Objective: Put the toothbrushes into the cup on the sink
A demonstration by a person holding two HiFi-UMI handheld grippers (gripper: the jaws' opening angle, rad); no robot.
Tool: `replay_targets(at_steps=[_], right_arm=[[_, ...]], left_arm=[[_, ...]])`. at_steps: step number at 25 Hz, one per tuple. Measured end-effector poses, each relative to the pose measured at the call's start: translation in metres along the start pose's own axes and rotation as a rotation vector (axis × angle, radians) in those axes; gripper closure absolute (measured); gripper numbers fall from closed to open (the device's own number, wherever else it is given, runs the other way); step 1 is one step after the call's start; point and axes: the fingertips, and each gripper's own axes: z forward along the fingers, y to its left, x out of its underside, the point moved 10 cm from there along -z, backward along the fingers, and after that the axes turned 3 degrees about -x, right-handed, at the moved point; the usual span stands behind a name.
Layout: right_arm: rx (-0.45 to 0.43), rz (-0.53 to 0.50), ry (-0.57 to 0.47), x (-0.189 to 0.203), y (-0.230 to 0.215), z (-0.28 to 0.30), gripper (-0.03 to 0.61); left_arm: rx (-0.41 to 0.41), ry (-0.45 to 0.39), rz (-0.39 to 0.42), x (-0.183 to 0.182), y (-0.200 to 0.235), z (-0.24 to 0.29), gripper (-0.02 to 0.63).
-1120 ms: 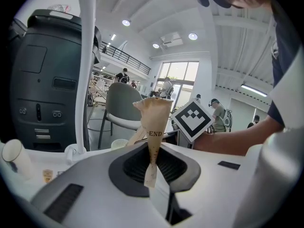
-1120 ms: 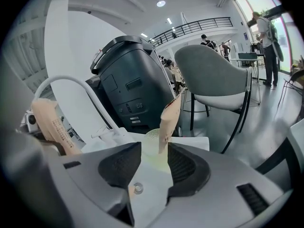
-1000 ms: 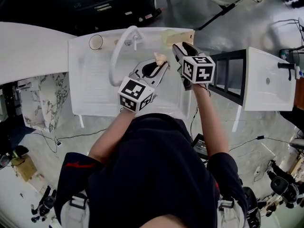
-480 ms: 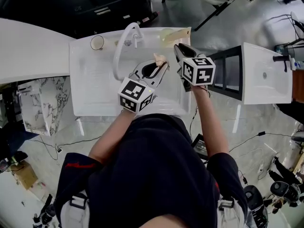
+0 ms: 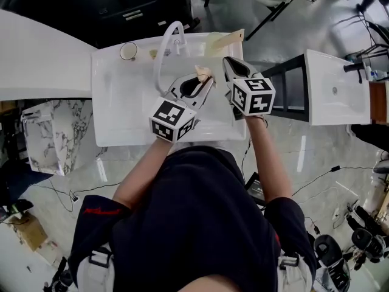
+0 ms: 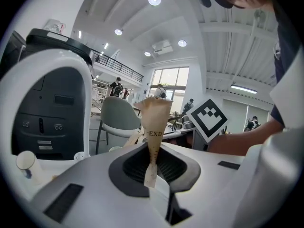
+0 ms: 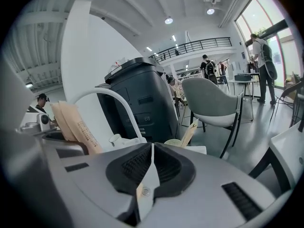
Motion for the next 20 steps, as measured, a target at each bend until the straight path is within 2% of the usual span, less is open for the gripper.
replay_targets(at_steps=[13,20], right_arm=[[0.059,-0.039,-0.130,-0.002,0.051,-0.043,0.538],[0.055,-0.061,-0.165,-0.003,0.083,-0.057,0.538]], left_arm=[[0.021,-0.047,0.049,0.000,-0.010,-0.050,0.569],[0.015,-0.077,0.067,-0.001,-0.007,-0.081,0.569]])
